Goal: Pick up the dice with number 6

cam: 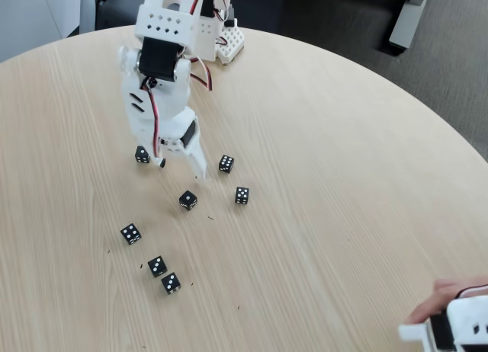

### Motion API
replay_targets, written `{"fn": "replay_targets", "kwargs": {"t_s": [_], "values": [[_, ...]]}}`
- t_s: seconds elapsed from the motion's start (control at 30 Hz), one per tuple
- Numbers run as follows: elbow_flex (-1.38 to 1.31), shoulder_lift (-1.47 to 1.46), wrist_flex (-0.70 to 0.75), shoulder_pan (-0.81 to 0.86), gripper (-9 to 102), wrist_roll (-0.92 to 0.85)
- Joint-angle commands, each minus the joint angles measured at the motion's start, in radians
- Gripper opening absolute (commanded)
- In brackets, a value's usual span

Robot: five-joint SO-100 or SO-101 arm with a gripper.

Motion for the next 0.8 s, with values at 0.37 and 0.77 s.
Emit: {"fn": "replay_targets", "kwargs": {"t_s": [0.37,0.77], "values": [[-0.015,0.005,-0.005,0.15,22,0.512],[-0.023,0.005,-0.006,0.202,24,0.393]]}}
